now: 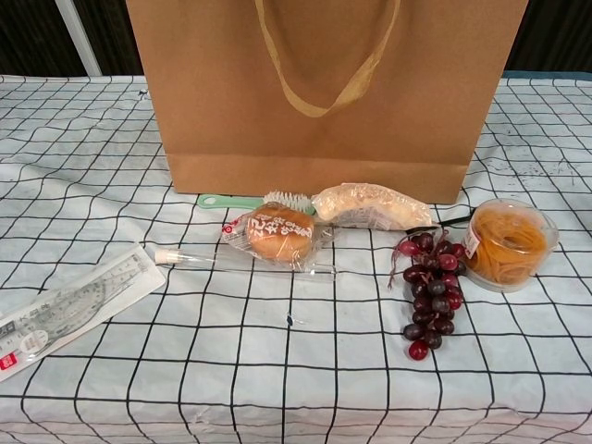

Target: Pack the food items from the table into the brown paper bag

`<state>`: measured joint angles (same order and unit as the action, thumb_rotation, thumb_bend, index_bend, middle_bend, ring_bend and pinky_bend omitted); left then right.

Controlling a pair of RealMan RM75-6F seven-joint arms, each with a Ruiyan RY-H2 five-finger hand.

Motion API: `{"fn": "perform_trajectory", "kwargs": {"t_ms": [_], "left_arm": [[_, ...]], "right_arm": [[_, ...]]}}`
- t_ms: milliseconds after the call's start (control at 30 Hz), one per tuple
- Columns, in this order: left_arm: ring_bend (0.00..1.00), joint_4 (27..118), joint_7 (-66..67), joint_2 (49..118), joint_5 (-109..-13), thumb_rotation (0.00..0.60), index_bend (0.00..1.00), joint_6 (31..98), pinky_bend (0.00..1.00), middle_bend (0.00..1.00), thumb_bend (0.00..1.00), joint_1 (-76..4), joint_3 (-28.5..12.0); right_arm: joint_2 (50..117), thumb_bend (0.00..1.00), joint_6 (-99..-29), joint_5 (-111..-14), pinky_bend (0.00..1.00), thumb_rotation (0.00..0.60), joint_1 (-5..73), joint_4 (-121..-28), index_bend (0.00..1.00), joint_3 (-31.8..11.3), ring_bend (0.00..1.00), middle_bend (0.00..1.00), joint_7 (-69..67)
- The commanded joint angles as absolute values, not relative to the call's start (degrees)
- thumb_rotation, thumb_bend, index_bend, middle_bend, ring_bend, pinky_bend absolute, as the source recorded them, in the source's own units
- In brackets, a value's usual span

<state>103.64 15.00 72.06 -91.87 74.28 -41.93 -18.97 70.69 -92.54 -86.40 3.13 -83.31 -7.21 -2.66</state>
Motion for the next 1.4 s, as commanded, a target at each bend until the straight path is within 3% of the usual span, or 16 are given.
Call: {"fn": "perform_trajectory", "kwargs": {"t_ms": [33, 367, 467, 567, 733, 1033, 1233, 1400], "left_arm": [[0.28, 101.1, 14.4, 73.0, -87.5, 0.6, 0.29, 70.5, 0.34, 0.39, 0.27, -45.8, -22.6], [0.28, 94.5, 17.3, 77.9, -74.6, 0.6, 0.3, 63.2, 0.34, 0.39, 0.27, -52.6, -26.7], [0.27, 93.0, 20.1, 78.8, -72.6, 0.6, 0.3, 62.2, 0.34, 0.39, 0.26, -54.1, -26.3], [0.22, 93.1, 22.2, 78.4, -71.2, 0.6, 0.27, 60.9, 0.31, 0.35, 0.2, -54.5, -25.2], [0.01, 94.3, 25.3, 77.8, -67.6, 0.6, 0.17, 61.5, 0.13, 0.15, 0.03, -54.6, -25.2], [0.0, 99.1, 25.3, 73.8, -69.3, 0.6, 0.16, 66.2, 0.11, 0.14, 0.01, -52.5, -25.0], [0.03, 107.6, 21.8, 66.9, -76.1, 0.6, 0.17, 72.3, 0.14, 0.17, 0.03, -44.7, -20.2], [0.07, 109.9, 17.5, 62.3, -85.6, 0.6, 0.19, 78.1, 0.15, 0.21, 0.04, -35.8, -11.5]], "right_arm": [[70.8, 0.23, -92.4, -86.3, 0.27, 0.6, 3.2, -83.3, 0.1, -7.2, 0.29, 0.13, -2.4], [71.1, 0.23, -91.9, -86.6, 0.27, 0.6, 3.4, -83.1, 0.1, -6.9, 0.29, 0.13, -1.8], [71.2, 0.23, -91.8, -86.7, 0.27, 0.6, 3.5, -82.9, 0.1, -6.9, 0.29, 0.13, -1.8], [71.2, 0.23, -92.0, -86.6, 0.27, 0.6, 3.4, -82.9, 0.1, -7.1, 0.29, 0.13, -2.0], [71.4, 0.23, -92.4, -87.1, 0.27, 0.6, 3.4, -82.8, 0.1, -7.0, 0.29, 0.13, -2.3], [71.7, 0.23, -92.4, -87.6, 0.27, 0.6, 3.6, -82.7, 0.1, -6.8, 0.29, 0.13, -2.3], [71.6, 0.23, -92.6, -87.4, 0.27, 0.6, 3.4, -82.8, 0.1, -7.0, 0.29, 0.13, -2.3], [71.5, 0.23, -92.7, -87.1, 0.27, 0.6, 3.3, -83.0, 0.1, -7.1, 0.29, 0.13, -2.3]]}}
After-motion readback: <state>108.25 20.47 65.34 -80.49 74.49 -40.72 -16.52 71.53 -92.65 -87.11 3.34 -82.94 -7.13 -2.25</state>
